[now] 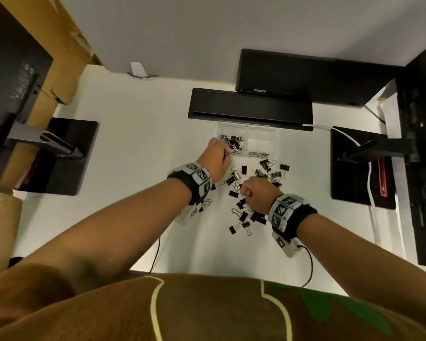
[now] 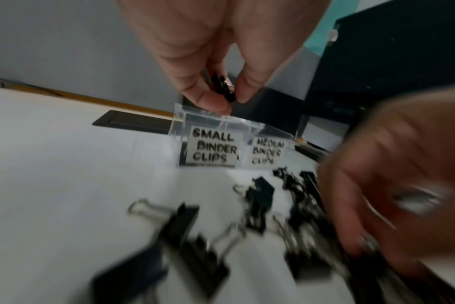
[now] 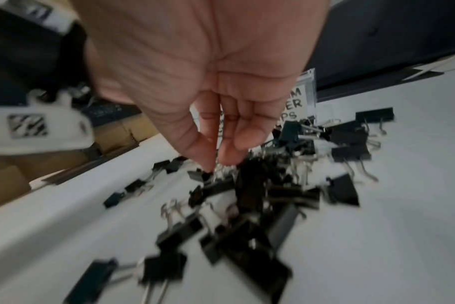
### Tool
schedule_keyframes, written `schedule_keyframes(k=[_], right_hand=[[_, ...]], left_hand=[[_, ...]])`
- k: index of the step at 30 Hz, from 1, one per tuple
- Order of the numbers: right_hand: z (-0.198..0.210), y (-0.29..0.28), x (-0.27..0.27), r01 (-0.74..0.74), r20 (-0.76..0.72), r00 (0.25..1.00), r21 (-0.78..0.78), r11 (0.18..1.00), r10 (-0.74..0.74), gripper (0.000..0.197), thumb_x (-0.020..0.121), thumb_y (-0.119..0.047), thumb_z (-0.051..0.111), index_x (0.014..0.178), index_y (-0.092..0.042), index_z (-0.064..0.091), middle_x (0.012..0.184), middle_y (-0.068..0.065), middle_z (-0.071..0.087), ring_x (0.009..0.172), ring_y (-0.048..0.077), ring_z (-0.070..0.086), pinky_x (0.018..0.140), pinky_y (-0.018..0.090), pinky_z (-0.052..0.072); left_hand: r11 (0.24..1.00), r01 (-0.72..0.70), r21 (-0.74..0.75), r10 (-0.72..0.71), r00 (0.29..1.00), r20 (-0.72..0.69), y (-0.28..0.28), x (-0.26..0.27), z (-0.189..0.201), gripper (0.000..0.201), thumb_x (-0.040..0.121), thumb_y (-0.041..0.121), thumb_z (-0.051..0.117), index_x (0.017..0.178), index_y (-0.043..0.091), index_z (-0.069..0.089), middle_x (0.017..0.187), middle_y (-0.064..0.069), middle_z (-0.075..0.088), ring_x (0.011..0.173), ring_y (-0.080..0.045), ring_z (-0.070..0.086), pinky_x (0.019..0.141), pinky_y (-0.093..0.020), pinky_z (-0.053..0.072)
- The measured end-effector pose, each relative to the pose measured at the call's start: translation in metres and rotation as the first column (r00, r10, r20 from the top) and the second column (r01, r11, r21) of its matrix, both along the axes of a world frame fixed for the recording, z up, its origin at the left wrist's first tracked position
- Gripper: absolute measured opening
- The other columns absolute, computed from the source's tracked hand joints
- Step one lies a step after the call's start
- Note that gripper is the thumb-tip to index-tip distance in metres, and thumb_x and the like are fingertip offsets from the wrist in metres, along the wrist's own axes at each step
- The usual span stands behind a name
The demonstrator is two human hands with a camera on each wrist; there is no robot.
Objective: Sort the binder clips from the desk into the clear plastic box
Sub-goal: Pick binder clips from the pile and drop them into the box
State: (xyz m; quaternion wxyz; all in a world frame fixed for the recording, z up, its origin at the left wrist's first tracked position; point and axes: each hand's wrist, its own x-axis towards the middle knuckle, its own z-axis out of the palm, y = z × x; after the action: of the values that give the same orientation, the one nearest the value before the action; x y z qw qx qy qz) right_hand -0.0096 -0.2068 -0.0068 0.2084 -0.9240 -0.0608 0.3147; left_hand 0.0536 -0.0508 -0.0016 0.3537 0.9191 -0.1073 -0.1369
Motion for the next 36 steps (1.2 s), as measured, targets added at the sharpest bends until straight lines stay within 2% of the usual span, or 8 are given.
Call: schedule_keyframes(k=[8,14,18,24,28,31,33,36], right_hand=[[-0.025,0.005,-0.022,-0.082,-0.028,0.996,-0.015,0.997,0.081,0.034,0.09,-0.008,0.048,0.124,-0.009,0.053,0.125,0.008,0.048,0.113,0.024,0.051,0.094,0.032,0.043],[-0.027,0.005,-0.02,-0.092,0.028,0.995,-0.015,0.996,0.093,0.018,0.089,-0.015,0.053,0.105,-0.008,0.056,0.111,0.008,0.051,0.093,0.02,0.053,0.081,0.03,0.045],[-0.02,0.005,-0.017,0.079,0.037,0.996,0.101,0.992,-0.083,0.011,0.084,-0.018,0.063,0.085,-0.008,0.057,0.087,0.001,0.052,0.078,0.014,0.048,0.07,0.025,0.04],[-0.011,0.008,-0.003,0.512,-0.168,0.856,0.415,0.752,-0.49,0.013,0.077,-0.008,0.071,0.083,-0.009,0.059,0.076,0.005,0.065,0.067,0.017,0.062,0.047,0.016,0.046],[-0.006,0.01,0.003,0.65,-0.392,0.757,0.532,0.543,-0.522,0.025,0.083,0.001,0.063,0.107,-0.006,0.063,0.077,0.011,0.061,0.064,0.02,0.061,0.062,0.03,0.056],[-0.006,0.012,0.002,0.707,-0.479,0.707,0.485,0.514,-0.521,0.015,0.086,0.005,0.052,0.086,-0.006,0.063,0.073,0.011,0.056,0.061,0.021,0.053,0.063,0.034,0.051],[-0.006,0.012,-0.003,0.68,-0.492,0.731,0.472,0.561,-0.472,0.015,0.084,0.004,0.055,0.074,-0.007,0.057,0.067,0.01,0.053,0.057,0.02,0.05,0.056,0.031,0.045],[-0.009,0.014,-0.016,0.368,-0.293,0.919,0.406,0.837,-0.263,0.014,0.079,-0.011,0.068,0.074,-0.012,0.056,0.063,-0.001,0.055,0.053,0.011,0.05,0.052,0.023,0.042]], left_hand=[[0.99,-0.081,0.114,0.087,0.995,-0.051,-0.019,0.061,0.007,0.023,0.093,0.009,0.049,0.116,0.006,0.052,0.128,-0.016,0.046,0.1,-0.027,0.057,0.088,-0.026,0.043],[0.997,-0.055,0.045,0.057,0.997,-0.052,-0.01,0.054,0.008,0.039,0.093,0.007,0.048,0.132,0.012,0.045,0.132,-0.012,0.047,0.103,-0.025,0.057,0.092,-0.028,0.044],[0.999,-0.025,0.035,0.027,0.998,-0.048,0.011,0.028,0.006,0.027,0.091,0.009,0.052,0.118,0.013,0.054,0.115,-0.006,0.051,0.092,-0.016,0.056,0.087,-0.028,0.048],[0.972,0.135,0.193,-0.083,0.963,-0.257,0.055,-0.029,-0.014,0.011,0.083,0.01,0.059,0.093,0.013,0.062,0.091,0.002,0.054,0.081,-0.015,0.052,0.071,-0.024,0.042],[0.95,0.165,0.266,-0.082,0.952,-0.296,0.07,-0.062,-0.028,0.017,0.08,0.023,0.067,0.082,0.02,0.051,0.085,0.008,0.048,0.075,-0.012,0.048,0.061,-0.021,0.037],[0.948,0.191,0.255,-0.112,0.949,-0.295,0.071,-0.077,-0.036,0.027,0.079,0.027,0.069,0.079,0.019,0.043,0.085,0.009,0.044,0.074,-0.012,0.044,0.053,-0.017,0.028],[0.95,0.199,0.242,-0.121,0.946,-0.302,0.069,-0.083,-0.04,0.026,0.08,0.022,0.067,0.079,0.019,0.041,0.088,0.007,0.045,0.076,-0.013,0.046,0.052,-0.017,0.027],[0.951,0.196,0.241,-0.12,0.948,-0.296,0.066,-0.086,-0.04,0.023,0.081,0.015,0.062,0.081,0.02,0.04,0.091,0.004,0.048,0.079,-0.014,0.047,0.056,-0.02,0.031]])
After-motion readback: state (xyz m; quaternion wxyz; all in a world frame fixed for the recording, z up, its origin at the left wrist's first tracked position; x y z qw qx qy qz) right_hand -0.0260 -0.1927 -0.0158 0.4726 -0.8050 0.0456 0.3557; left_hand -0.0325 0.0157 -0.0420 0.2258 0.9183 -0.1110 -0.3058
